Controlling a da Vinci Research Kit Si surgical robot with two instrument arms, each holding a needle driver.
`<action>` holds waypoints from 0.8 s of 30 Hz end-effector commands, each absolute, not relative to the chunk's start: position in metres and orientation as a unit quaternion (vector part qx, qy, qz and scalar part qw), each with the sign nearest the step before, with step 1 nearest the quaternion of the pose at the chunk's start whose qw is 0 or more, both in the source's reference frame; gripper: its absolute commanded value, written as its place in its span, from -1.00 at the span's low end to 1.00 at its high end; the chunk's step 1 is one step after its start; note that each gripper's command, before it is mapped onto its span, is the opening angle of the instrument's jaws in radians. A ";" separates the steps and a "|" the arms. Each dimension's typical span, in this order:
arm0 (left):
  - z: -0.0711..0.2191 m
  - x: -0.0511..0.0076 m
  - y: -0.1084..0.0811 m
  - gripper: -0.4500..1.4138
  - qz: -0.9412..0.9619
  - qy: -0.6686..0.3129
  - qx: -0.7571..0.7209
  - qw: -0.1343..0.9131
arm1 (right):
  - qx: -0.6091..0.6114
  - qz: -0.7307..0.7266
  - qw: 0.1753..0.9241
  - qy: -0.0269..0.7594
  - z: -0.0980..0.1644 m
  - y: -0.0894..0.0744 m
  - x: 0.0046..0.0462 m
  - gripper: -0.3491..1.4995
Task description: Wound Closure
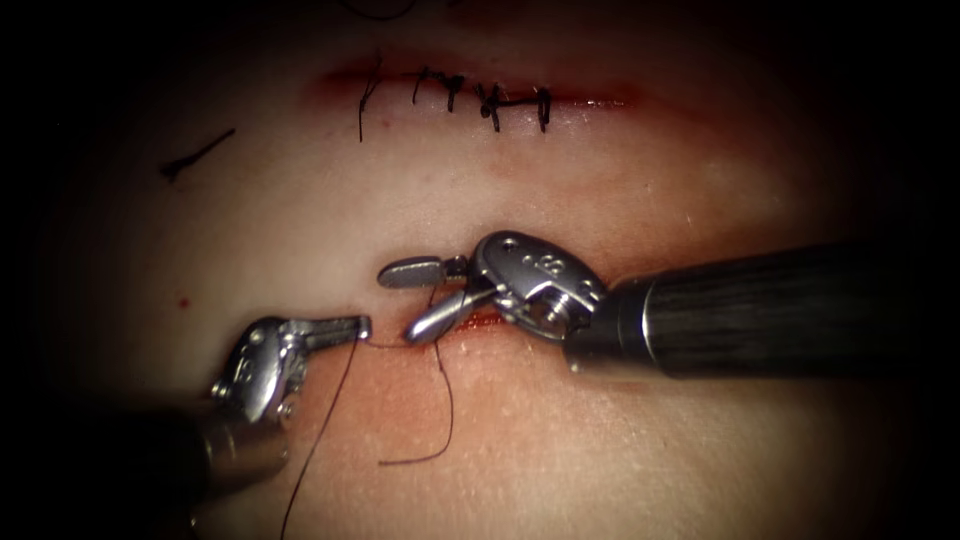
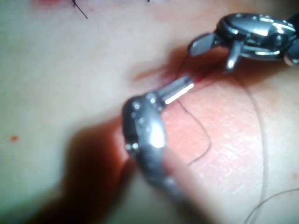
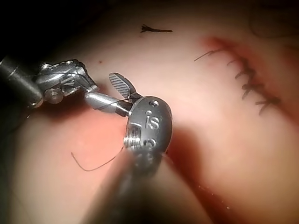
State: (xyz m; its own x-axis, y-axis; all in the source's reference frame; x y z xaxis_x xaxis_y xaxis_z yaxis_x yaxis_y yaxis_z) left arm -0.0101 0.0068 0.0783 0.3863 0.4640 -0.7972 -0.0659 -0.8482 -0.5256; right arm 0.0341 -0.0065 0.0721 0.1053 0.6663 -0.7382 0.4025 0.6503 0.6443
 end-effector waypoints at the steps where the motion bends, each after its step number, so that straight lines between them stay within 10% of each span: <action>1: 0.079 -0.0108 0.006 -1.00 0.540 -0.127 -0.795 0.246 | 0.406 0.106 0.623 0.660 0.073 -0.007 0.0346 0.25; 24: 0.080 -0.0113 0.008 -1.00 0.547 -0.132 -0.788 0.249 | 0.461 -0.033 0.653 0.600 0.071 -0.013 0.0354 0.09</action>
State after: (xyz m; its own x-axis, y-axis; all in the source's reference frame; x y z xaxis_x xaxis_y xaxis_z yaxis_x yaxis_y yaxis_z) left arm -0.0107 0.0081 0.0794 0.3655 0.4778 -0.7988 -0.0675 -0.8423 -0.5347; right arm 0.0348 -0.0121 0.0706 0.2844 0.5041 -0.8155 0.5907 0.5778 0.5632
